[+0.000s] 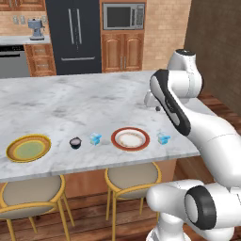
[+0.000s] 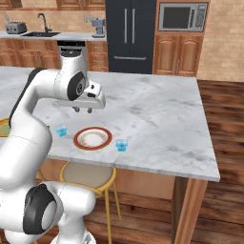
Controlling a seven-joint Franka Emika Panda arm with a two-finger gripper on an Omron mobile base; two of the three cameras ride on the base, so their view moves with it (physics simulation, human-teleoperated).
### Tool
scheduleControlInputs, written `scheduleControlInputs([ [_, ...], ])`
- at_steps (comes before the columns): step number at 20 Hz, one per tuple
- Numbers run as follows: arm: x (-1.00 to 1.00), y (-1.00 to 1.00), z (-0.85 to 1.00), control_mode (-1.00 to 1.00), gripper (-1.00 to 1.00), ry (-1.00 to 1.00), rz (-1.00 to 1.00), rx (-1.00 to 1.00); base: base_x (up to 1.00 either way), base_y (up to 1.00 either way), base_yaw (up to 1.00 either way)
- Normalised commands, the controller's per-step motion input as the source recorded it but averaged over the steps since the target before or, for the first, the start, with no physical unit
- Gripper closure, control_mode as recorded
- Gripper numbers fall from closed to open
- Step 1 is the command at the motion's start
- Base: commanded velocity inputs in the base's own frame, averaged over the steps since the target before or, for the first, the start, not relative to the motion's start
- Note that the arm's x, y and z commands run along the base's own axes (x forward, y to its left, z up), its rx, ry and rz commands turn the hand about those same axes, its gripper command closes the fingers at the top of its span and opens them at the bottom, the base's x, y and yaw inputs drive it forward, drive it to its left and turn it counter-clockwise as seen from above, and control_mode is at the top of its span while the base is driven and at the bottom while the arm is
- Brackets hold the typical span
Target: Place two yogurt containers on each plate.
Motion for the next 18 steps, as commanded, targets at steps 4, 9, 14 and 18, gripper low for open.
scheduleControlInputs([
  [4,0.00,-0.04,-0.09,-1.00,-1.00,0.00,0.00,0.00,0.00,0.00,0.00],
  [9,0.06,-0.52,-0.36,-1.00,-1.00,0.00,0.00,0.00,0.00,0.00,0.00],
  [14,0.11,-0.58,-0.43,-1.00,-1.00,0.03,0.00,0.00,0.00,0.00,0.00],
  [18,0.20,-0.26,-0.30,-1.00,-1.00,0.01,0.00,0.00,0.00,0.00,0.00],
])
